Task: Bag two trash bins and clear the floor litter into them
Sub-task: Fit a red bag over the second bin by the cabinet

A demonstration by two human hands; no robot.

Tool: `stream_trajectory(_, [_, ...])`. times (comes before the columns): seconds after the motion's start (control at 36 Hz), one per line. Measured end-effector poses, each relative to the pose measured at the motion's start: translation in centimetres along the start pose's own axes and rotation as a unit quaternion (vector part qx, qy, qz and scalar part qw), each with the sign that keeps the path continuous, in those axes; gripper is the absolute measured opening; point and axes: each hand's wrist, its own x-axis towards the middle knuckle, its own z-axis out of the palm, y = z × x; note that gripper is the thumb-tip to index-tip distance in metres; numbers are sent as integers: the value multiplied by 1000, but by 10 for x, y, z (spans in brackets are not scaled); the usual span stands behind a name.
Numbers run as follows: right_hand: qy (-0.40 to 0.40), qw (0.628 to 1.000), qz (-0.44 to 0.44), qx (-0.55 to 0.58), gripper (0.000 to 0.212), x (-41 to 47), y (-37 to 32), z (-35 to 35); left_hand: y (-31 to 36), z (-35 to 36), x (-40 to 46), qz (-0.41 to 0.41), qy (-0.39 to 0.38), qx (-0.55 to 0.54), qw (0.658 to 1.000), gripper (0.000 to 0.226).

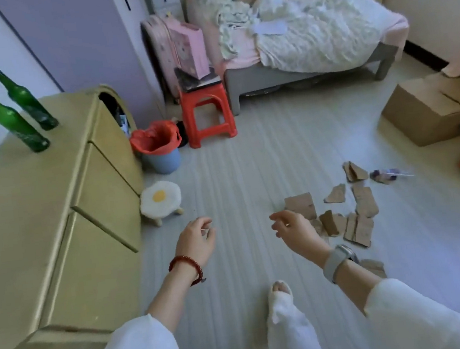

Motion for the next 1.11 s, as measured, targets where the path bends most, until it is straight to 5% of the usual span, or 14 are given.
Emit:
stream_trajectory(0.47, [-106, 994, -32, -25, 32, 386, -163, 1, 22, -87, 348, -94, 97, -54, 989, 24])
stream_trajectory(1.11, [-196, 975, 40, -92, 38, 821, -344, 163, -140, -208, 792, -278, 120, -110, 947, 38])
